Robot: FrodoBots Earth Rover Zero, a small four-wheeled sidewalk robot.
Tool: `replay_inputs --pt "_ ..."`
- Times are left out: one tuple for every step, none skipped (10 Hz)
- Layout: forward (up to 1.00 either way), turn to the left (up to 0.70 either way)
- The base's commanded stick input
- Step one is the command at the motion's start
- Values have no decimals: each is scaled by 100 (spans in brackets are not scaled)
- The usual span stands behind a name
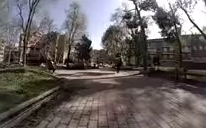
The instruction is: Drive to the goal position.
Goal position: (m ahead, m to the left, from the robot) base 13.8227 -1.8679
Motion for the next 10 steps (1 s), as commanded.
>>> replay_inputs --pt "70 0" --pt "70 0" --pt "70 0" --pt "70 0" --pt "70 0" --pt "70 0" --pt "70 0" --pt "70 0" --pt "70 0" --pt "70 0"
